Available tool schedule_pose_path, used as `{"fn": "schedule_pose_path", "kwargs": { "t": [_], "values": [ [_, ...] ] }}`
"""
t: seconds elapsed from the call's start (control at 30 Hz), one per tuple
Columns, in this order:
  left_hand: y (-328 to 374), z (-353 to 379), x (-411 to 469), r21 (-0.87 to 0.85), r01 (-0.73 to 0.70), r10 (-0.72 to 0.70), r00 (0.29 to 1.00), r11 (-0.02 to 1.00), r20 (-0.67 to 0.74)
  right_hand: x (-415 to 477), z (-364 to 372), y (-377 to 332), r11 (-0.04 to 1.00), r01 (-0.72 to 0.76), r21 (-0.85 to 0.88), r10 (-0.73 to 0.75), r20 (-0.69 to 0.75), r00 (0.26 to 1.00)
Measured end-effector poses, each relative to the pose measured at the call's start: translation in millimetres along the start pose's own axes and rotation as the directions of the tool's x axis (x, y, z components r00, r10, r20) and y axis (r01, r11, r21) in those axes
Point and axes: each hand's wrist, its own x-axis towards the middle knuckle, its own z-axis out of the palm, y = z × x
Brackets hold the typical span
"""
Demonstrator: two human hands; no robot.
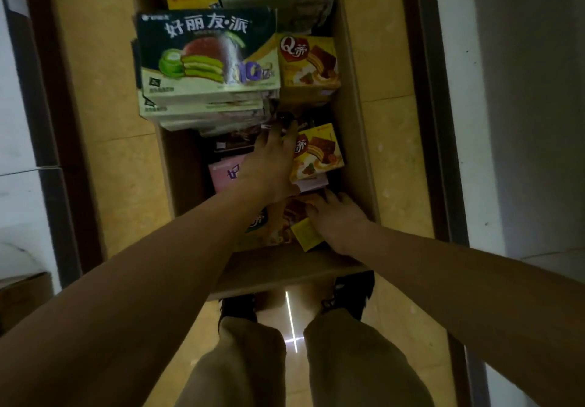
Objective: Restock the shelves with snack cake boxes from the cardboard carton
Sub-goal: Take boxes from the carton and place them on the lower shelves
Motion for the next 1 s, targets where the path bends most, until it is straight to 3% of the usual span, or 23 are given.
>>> {"fn": "schedule_pose_path", "kwargs": {
  "t": [0.17, 0.63, 0.8, 1.0],
  "values": [
    [-1.5, 9.2, 20.0, 0.016, -0.015, 0.014, 1.000, 1.000, 0.023, 12.3, 11.0, -0.1, 0.999, -0.012, 0.046, 0.012, -0.004, 1.000],
    [-21.4, 8.7, -1.7, -0.107, -0.109, 0.094, 0.986, 0.988, -0.139, -12.3, -23.1, 1.9, 0.965, 0.085, 0.248, -0.066, -0.084, 0.994],
    [-30.3, -9.5, -33.7, -0.130, -0.111, 0.088, 0.981, 0.985, -0.174, -38.8, -56.6, 13.4, 0.826, 0.203, 0.527, -0.180, -0.094, 0.979],
    [-21.3, -60.4, -81.0, -0.229, -0.187, 0.138, 0.967, 0.955, -0.216, -99.6, -115.4, 37.1, 0.630, 0.247, 0.736, -0.221, -0.136, 0.966]
  ]
}}
